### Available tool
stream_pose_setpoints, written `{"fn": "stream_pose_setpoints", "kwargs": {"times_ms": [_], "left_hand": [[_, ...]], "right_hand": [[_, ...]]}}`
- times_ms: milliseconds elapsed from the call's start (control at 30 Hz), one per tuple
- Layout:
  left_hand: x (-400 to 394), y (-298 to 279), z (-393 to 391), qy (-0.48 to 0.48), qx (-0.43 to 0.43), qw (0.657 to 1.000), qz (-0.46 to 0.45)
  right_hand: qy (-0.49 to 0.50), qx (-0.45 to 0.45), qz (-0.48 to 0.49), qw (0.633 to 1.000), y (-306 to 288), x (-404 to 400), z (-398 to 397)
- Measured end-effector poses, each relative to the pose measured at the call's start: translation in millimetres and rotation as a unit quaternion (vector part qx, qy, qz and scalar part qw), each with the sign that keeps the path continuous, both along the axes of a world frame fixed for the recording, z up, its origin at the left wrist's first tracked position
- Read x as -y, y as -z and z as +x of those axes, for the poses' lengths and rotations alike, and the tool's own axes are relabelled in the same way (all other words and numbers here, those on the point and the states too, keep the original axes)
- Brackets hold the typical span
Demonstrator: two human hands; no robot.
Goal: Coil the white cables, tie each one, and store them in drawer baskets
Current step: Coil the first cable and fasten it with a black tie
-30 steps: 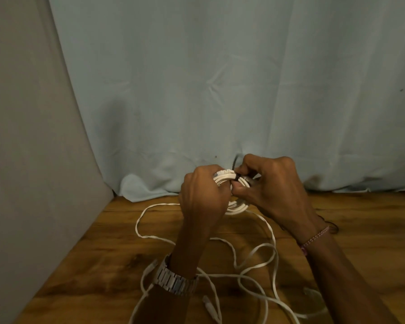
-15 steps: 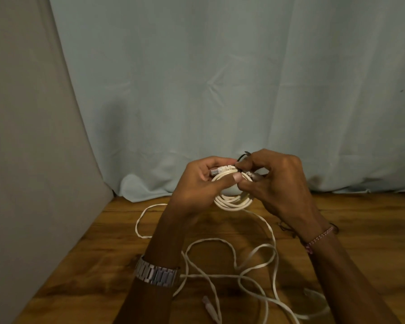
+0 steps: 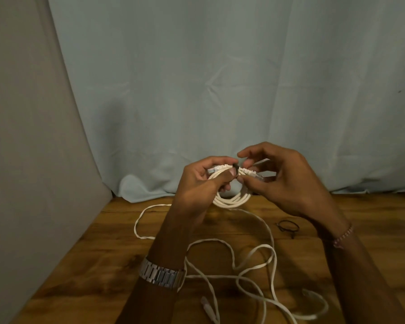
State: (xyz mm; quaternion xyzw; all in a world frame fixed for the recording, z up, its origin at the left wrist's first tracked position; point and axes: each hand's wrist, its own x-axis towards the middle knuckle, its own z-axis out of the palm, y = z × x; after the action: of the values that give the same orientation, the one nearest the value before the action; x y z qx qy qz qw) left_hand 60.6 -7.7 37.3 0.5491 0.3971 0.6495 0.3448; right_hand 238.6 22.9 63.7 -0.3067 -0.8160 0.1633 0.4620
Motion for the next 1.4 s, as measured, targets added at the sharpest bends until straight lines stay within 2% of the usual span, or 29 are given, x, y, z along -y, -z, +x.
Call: {"fn": "stream_pose_setpoints", "kwargs": {"times_ms": [167,333,567,933,1100,1200,1400], "left_hand": [[-1,2,2,-0.011,-0.030,0.999,0.010],[-2,4,4,-0.009,-0.059,0.998,0.015],[-5,7,6,-0.027,-0.123,0.992,0.006],[1,3,9,-0.017,-0.213,0.976,0.039],[2,1,5,-0.024,-0.250,0.967,0.045],[1,0,1,-0.022,-0.227,0.973,0.033],[-1,-1,-4,-0.067,-0.184,0.981,0.010]], "right_hand": [[0.013,-0.011,0.091,0.996,1,-1,-3],[0.043,0.000,0.217,0.975,5,-8,-1],[0.048,-0.019,0.229,0.972,9,-12,-7],[0.119,-0.084,0.226,0.963,12,-13,-11],[0.045,-0.075,0.205,0.975,8,-11,-6],[-0.002,-0.046,0.204,0.978,5,-9,-3],[-0.031,0.020,0.225,0.974,5,-7,-5]]}}
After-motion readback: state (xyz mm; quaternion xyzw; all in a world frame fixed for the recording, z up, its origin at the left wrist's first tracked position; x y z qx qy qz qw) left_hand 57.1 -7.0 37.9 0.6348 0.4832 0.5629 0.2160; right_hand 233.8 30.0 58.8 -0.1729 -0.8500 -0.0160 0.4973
